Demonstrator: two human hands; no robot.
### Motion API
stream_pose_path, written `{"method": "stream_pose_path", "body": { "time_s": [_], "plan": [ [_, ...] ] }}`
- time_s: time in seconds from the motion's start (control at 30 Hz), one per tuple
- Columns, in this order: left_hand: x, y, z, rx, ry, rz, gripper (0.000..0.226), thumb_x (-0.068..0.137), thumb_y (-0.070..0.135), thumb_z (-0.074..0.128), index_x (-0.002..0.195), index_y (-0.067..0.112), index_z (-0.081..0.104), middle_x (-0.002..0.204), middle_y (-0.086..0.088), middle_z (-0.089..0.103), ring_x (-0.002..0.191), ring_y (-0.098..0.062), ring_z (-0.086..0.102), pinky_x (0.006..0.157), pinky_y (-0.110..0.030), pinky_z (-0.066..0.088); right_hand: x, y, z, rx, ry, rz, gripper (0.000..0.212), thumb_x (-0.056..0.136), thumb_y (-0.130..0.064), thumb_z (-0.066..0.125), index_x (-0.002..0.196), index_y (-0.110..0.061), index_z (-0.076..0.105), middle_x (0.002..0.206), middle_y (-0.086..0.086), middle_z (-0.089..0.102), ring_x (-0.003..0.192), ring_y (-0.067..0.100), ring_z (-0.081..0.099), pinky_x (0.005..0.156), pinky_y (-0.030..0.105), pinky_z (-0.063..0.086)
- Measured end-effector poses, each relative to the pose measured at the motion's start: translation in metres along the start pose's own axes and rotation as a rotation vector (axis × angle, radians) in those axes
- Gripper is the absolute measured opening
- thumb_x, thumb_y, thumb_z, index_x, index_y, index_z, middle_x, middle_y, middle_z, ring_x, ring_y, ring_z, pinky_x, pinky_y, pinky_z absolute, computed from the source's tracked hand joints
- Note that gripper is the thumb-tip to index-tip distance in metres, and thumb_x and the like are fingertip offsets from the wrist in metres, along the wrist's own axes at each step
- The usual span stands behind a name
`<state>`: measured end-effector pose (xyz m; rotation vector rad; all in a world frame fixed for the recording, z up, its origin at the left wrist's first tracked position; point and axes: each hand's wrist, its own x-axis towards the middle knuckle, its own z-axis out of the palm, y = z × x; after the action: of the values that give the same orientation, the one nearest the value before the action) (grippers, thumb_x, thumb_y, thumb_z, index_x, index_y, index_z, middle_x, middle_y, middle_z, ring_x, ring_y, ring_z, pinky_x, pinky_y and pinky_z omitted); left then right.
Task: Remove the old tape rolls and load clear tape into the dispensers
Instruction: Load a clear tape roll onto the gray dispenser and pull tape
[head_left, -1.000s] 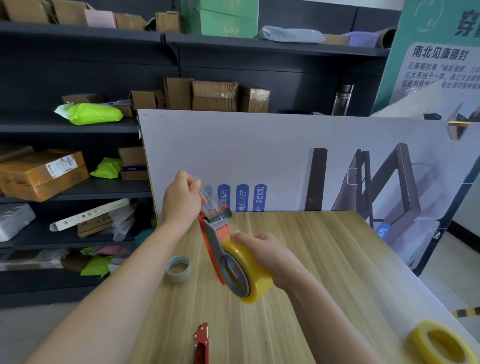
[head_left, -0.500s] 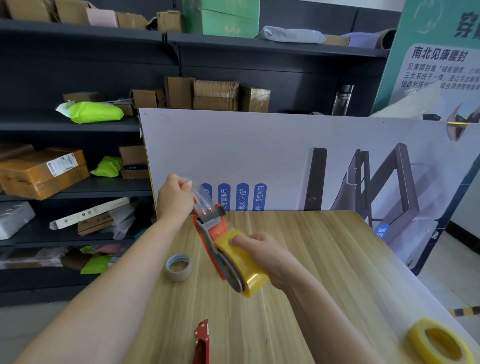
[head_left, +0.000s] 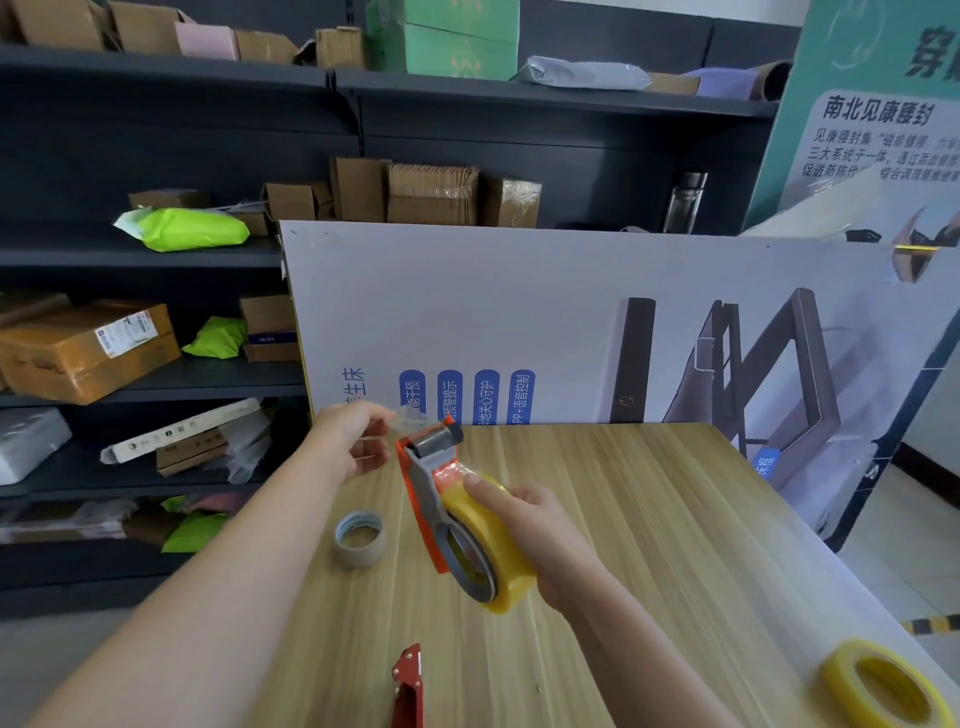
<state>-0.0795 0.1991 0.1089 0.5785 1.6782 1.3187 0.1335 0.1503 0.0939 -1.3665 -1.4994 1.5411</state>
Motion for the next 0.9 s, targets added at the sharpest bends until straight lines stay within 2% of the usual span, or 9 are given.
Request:
{"method": "stream_pose_path", "body": {
  "time_s": [0.1, 0.2, 0.3, 0.4, 0.47, 0.57, 0.63, 0.8, 0.9],
  "plan": [
    [-0.001, -0.003, 0.002, -0.048, -0.010, -0.012, 0.003, 0.083, 0.007, 0.064, 0.084, 0.009, 0.062, 0.068, -0.002, 0.055, 0.052, -0.013, 0.046, 0.044, -0.026, 0.045, 0.000, 0.003, 0.000, 0.011, 0.001, 0.024, 0.034, 0.081, -0.057, 0.065, 0.085, -0.027, 0.050, 0.085, -0.005, 0.067, 0.077, 0.013, 0.068, 0.070, 0.025, 0.057],
    [-0.009, 0.008, 0.006, -0.059, -0.033, 0.065, 0.004, 0.088, 0.007, 0.061, 0.085, 0.008, 0.064, 0.075, -0.006, 0.060, 0.055, -0.016, 0.052, 0.049, -0.030, 0.048, 0.000, 0.005, 0.000, 0.017, -0.007, 0.028, 0.032, 0.082, -0.054, 0.066, 0.084, -0.024, 0.054, 0.083, -0.003, 0.069, 0.075, 0.012, 0.068, 0.068, 0.024, 0.056],
    [-0.025, 0.028, 0.011, 0.040, -0.041, 0.274, 0.012, 0.091, 0.007, 0.058, 0.081, 0.005, 0.065, 0.075, -0.010, 0.067, 0.058, -0.023, 0.059, 0.054, -0.032, 0.054, 0.003, 0.009, 0.000, -0.017, -0.023, 0.031, 0.030, 0.085, -0.051, 0.065, 0.082, -0.021, 0.060, 0.082, -0.001, 0.070, 0.074, 0.011, 0.067, 0.067, 0.023, 0.053],
    [-0.048, 0.042, 0.019, 0.205, -0.006, 0.582, 0.019, 0.093, 0.009, 0.057, 0.078, 0.002, 0.066, 0.072, -0.008, 0.070, 0.057, -0.019, 0.061, 0.058, -0.031, 0.055, 0.008, 0.012, 0.002, -0.105, 0.009, 0.006, 0.046, 0.087, -0.054, 0.059, 0.095, -0.010, 0.068, 0.093, 0.010, 0.073, 0.074, 0.011, 0.064, 0.067, 0.022, 0.048],
    [-0.055, 0.048, 0.021, 0.223, 0.008, 0.685, 0.019, 0.093, 0.009, 0.057, 0.076, 0.005, 0.067, 0.071, -0.008, 0.070, 0.055, -0.017, 0.061, 0.058, -0.030, 0.056, 0.009, 0.009, 0.001, -0.129, 0.033, -0.031, 0.043, 0.090, -0.053, 0.055, 0.096, -0.013, 0.068, 0.090, 0.004, 0.072, 0.072, 0.008, 0.063, 0.064, 0.018, 0.049],
    [-0.044, 0.057, 0.012, 0.090, 0.089, 0.650, 0.024, 0.093, 0.009, 0.056, 0.071, 0.014, 0.064, 0.073, -0.012, 0.067, 0.051, -0.019, 0.060, 0.053, -0.032, 0.054, 0.007, 0.009, -0.004, -0.156, 0.027, -0.060, 0.028, 0.092, -0.050, 0.053, 0.092, -0.024, 0.063, 0.084, -0.006, 0.068, 0.075, 0.006, 0.063, 0.063, 0.019, 0.048],
    [-0.033, 0.064, 0.000, 0.080, 0.110, 0.619, 0.026, 0.094, 0.011, 0.055, 0.068, 0.014, 0.061, 0.076, -0.011, 0.068, 0.053, -0.021, 0.063, 0.054, -0.033, 0.052, 0.005, 0.013, -0.002, -0.168, 0.020, -0.065, 0.028, 0.091, -0.045, 0.056, 0.093, -0.018, 0.065, 0.079, -0.005, 0.067, 0.066, 0.003, 0.062, 0.056, 0.015, 0.047],
    [-0.016, 0.066, -0.016, 0.106, 0.032, 0.495, 0.021, 0.094, 0.013, 0.057, 0.074, 0.012, 0.063, 0.075, -0.007, 0.068, 0.056, -0.022, 0.062, 0.060, -0.035, 0.056, 0.005, 0.015, 0.005, -0.095, -0.002, -0.070, 0.025, 0.090, -0.031, 0.056, 0.086, -0.008, 0.067, 0.068, -0.003, 0.064, 0.053, 0.002, 0.060, 0.049, 0.013, 0.044],
    [-0.005, 0.056, -0.020, 0.035, 0.055, 0.406, 0.018, 0.093, 0.013, 0.059, 0.076, 0.012, 0.062, 0.075, -0.007, 0.067, 0.053, -0.021, 0.057, 0.056, -0.032, 0.053, 0.005, 0.014, 0.008, -0.074, 0.026, -0.066, 0.028, 0.078, -0.040, 0.058, 0.075, -0.013, 0.063, 0.063, -0.004, 0.057, 0.053, 0.005, 0.055, 0.050, 0.016, 0.041]
  ]
}}
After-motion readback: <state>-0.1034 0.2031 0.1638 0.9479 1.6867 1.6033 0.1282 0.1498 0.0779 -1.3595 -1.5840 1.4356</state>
